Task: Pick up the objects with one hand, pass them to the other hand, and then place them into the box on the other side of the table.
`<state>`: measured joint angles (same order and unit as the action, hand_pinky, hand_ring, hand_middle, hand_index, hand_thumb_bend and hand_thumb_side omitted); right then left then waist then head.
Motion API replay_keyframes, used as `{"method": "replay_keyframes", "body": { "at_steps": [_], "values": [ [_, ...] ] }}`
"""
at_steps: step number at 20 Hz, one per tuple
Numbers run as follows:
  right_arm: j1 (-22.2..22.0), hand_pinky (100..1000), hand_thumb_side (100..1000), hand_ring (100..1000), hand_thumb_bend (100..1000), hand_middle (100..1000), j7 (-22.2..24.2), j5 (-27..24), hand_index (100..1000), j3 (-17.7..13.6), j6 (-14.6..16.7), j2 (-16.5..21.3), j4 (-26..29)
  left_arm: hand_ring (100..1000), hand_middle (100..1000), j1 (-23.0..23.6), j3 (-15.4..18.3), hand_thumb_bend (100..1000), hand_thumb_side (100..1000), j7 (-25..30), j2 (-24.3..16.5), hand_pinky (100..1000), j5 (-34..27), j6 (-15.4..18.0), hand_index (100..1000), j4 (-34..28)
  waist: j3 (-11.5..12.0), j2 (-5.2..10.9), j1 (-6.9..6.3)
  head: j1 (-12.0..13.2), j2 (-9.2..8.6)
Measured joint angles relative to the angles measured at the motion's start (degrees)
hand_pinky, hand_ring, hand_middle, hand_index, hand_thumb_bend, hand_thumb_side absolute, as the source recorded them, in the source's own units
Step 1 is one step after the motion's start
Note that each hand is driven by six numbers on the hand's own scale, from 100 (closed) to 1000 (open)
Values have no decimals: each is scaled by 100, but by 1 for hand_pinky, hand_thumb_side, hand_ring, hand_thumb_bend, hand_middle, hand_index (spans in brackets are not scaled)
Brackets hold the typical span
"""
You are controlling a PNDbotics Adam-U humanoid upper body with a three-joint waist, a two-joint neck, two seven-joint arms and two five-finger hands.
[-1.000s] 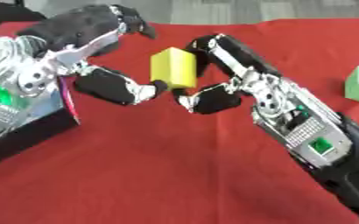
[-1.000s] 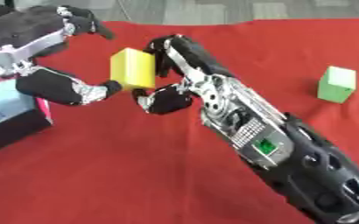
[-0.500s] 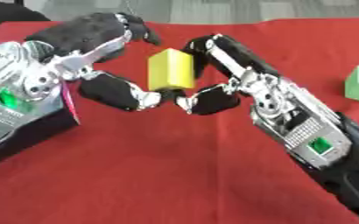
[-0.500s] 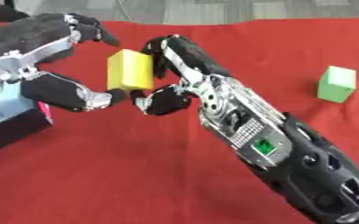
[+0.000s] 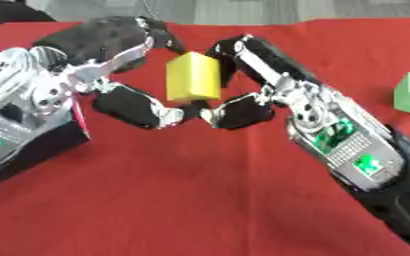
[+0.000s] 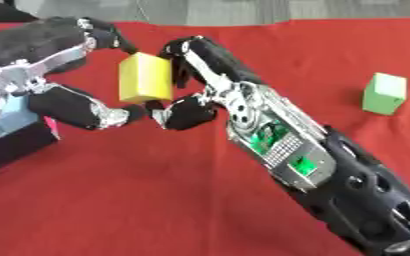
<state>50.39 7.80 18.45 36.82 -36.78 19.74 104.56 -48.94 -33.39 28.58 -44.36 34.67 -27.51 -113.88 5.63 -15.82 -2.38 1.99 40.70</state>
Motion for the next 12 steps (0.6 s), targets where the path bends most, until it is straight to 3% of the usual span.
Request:
{"method": "replay_keyframes", "body": {
  "at_steps": [2,4,5,9,12],
  "values": [
    [0,823,100,559,100,465,6,-22,495,-1,-21,1,10,820,759,1,-2,285,474,-71,14,793,-11,-37,836,0,-3,0,0,7,0],
    [-1,823,100,559,100,466,3,-46,495,-8,-35,12,34,810,739,1,-8,131,366,-176,22,787,-70,-80,811,-16,-3,0,0,13,0],
    [-1,823,100,559,100,466,4,-55,495,-17,-37,20,42,807,730,1,-22,100,324,-238,40,785,-116,-100,799,-32,-3,0,0,16,0],
    [-4,822,100,559,100,467,20,-58,496,-36,-53,29,72,785,675,1,-40,100,198,-510,61,768,-371,-178,721,-35,-4,0,0,23,0],
    [-6,821,100,560,100,470,36,-58,500,-37,-63,44,89,737,593,2,-68,100,234,-681,61,746,-544,-219,623,-35,-8,0,0,34,0]
  ]
}}
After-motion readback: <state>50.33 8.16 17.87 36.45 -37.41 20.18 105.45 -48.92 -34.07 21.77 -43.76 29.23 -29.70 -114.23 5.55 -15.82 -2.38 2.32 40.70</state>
